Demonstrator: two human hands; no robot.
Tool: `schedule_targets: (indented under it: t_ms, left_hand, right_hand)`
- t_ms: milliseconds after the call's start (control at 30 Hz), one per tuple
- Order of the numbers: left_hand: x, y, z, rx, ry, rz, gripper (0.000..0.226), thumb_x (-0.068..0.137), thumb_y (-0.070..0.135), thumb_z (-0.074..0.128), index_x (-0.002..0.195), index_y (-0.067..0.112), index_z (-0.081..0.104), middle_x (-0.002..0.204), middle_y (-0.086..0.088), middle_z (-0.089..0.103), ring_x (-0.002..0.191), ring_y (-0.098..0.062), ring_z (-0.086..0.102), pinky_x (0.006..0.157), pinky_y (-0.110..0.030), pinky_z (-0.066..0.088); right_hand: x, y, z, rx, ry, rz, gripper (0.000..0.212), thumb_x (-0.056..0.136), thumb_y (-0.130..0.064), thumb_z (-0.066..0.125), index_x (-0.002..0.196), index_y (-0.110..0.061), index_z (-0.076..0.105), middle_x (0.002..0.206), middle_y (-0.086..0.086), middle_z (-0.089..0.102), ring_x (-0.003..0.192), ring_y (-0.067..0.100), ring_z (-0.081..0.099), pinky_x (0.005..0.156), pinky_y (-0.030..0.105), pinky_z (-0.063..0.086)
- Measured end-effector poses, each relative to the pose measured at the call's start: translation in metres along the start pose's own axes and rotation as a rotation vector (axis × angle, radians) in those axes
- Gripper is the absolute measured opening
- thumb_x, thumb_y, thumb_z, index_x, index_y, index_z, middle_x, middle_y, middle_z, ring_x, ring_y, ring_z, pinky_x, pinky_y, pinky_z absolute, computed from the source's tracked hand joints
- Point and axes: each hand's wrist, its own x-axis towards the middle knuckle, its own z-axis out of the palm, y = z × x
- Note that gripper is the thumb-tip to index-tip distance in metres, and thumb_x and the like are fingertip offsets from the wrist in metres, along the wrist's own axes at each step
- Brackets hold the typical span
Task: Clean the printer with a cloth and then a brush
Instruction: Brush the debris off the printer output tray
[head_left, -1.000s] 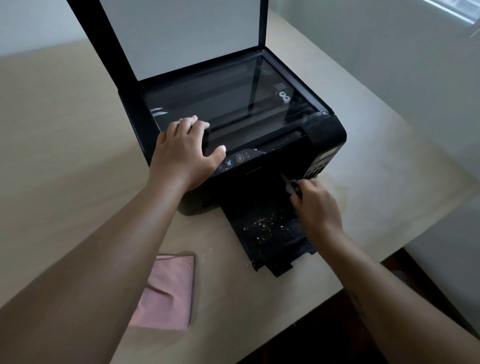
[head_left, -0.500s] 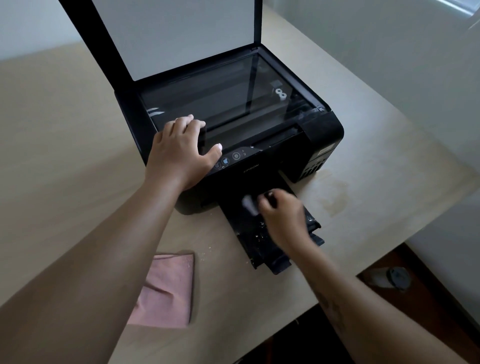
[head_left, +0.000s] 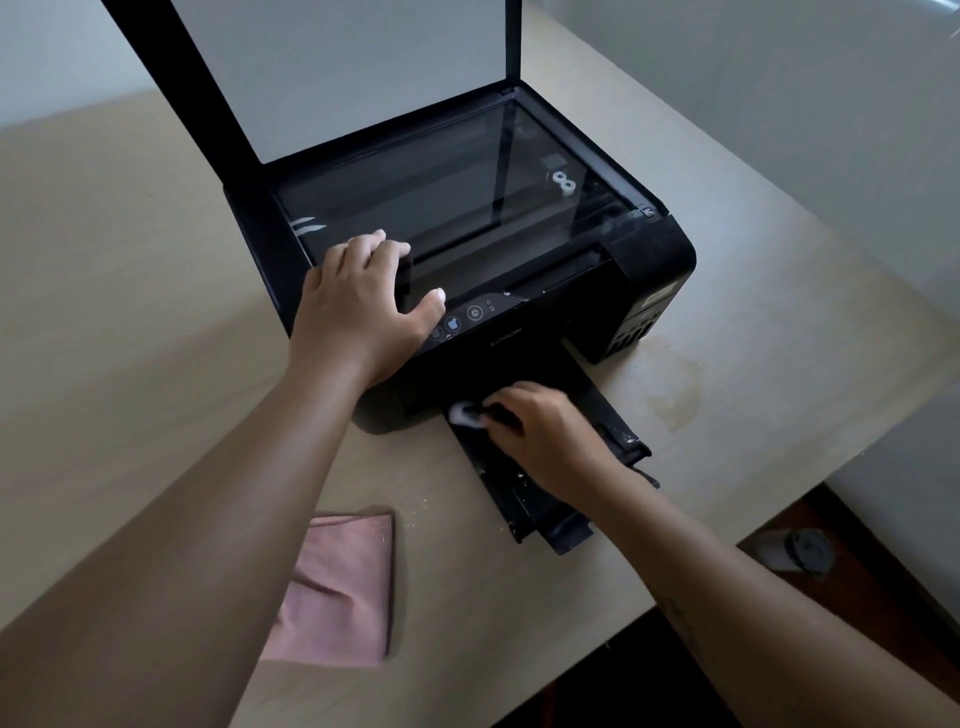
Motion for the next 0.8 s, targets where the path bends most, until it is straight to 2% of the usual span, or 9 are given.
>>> schedule_targets:
  t_ms: [133, 200, 300, 400, 500, 600, 700, 733, 800]
  left_hand:
    - [-0.001, 0.0, -0.001, -0.003, -0.001, -0.002, 0.06, 0.087, 0.057, 0.049, 0.136, 0.024, 0.045, 0.152, 0.001, 0.036, 0.139, -0.02, 0.028, 0.111, -0.04, 0.02]
    - [-0.001, 0.001, -0.001, -0.004, -0.007, -0.003, 0.06, 0.087, 0.057, 0.049, 0.136, 0.024, 0.045, 0.152, 0.001, 0.036, 0.139, -0.02, 0.028, 0.111, -0.04, 0.02]
    - [0.0, 0.003, -0.002, -0.008, -0.009, -0.004, 0.06, 0.086, 0.058, 0.049, 0.136, 0.025, 0.045, 0.152, 0.001, 0.036, 0.139, -0.02, 0.028, 0.111, -0.04, 0.021]
    - [0.001, 0.003, -0.002, -0.007, -0.01, -0.006, 0.06, 0.086, 0.059, 0.048, 0.136, 0.025, 0.045, 0.152, 0.001, 0.036, 0.139, -0.02, 0.028, 0.111, -0.04, 0.02]
    - [0.001, 0.003, -0.002, -0.013, -0.01, 0.001, 0.06, 0.086, 0.059, 0.049, 0.136, 0.025, 0.046, 0.152, 0.0, 0.036, 0.138, -0.02, 0.028, 0.111, -0.04, 0.02]
    - [0.0, 0.003, -0.002, -0.017, -0.001, 0.001, 0.06, 0.086, 0.058, 0.049, 0.135, 0.024, 0.046, 0.151, 0.0, 0.037, 0.138, -0.02, 0.028, 0.111, -0.04, 0.02]
    - [0.001, 0.003, -0.002, -0.019, -0.001, 0.004, 0.06, 0.086, 0.058, 0.049, 0.135, 0.024, 0.046, 0.151, 0.0, 0.037, 0.138, -0.02, 0.029, 0.111, -0.04, 0.02]
    - [0.001, 0.003, -0.003, -0.018, 0.0, 0.005, 0.06, 0.086, 0.058, 0.049, 0.136, 0.024, 0.046, 0.15, 0.0, 0.038, 0.138, -0.021, 0.029, 0.111, -0.04, 0.02]
    - [0.002, 0.002, -0.003, -0.018, -0.003, 0.008, 0.061, 0.086, 0.058, 0.049, 0.136, 0.024, 0.046, 0.15, 0.0, 0.038, 0.137, -0.021, 0.029, 0.111, -0.04, 0.02]
  right_hand:
    - [0.013, 0.018, -0.013, -0.199, 0.267, 0.329, 0.024, 0.091, -0.014, 0.058, 0.111, -0.003, 0.065, 0.105, 0.018, 0.064, 0.094, 0.038, 0.061, 0.073, 0.04, 0.051]
    - [0.01, -0.002, -0.001, -0.273, 0.134, 0.159, 0.024, 0.09, -0.017, 0.057, 0.108, -0.005, 0.066, 0.098, 0.016, 0.064, 0.089, 0.038, 0.062, 0.068, 0.041, 0.052]
    - [-0.001, -0.028, 0.015, -0.008, -0.079, -0.005, 0.022, 0.091, -0.027, 0.057, 0.09, -0.008, 0.068, 0.082, 0.009, 0.063, 0.071, 0.027, 0.061, 0.057, 0.037, 0.05]
    - [0.008, -0.004, -0.006, 0.126, 0.05, 0.32, 0.025, 0.09, -0.027, 0.06, 0.07, -0.013, 0.055, 0.06, 0.0, 0.052, 0.053, 0.014, 0.047, 0.048, 0.031, 0.036]
    - [0.016, 0.028, -0.038, 0.065, 0.334, 0.584, 0.023, 0.094, -0.024, 0.058, 0.076, -0.01, 0.055, 0.067, 0.003, 0.053, 0.057, 0.016, 0.048, 0.048, 0.023, 0.034]
    - [0.015, 0.024, -0.03, -0.242, 0.242, 0.344, 0.021, 0.093, -0.021, 0.056, 0.091, -0.001, 0.063, 0.09, 0.018, 0.063, 0.08, 0.035, 0.06, 0.063, 0.036, 0.047]
    - [-0.009, -0.012, 0.003, -0.192, 0.018, 0.009, 0.022, 0.09, -0.024, 0.055, 0.086, -0.004, 0.064, 0.082, 0.013, 0.063, 0.071, 0.035, 0.062, 0.055, 0.038, 0.051]
    - [-0.018, -0.02, 0.008, -0.102, -0.021, -0.019, 0.025, 0.09, -0.028, 0.055, 0.08, -0.007, 0.062, 0.076, 0.008, 0.06, 0.065, 0.031, 0.059, 0.051, 0.036, 0.048]
    - [-0.023, -0.019, 0.002, 0.09, 0.006, 0.162, 0.03, 0.091, -0.034, 0.057, 0.075, -0.008, 0.059, 0.069, 0.007, 0.058, 0.057, 0.022, 0.053, 0.05, 0.031, 0.041]
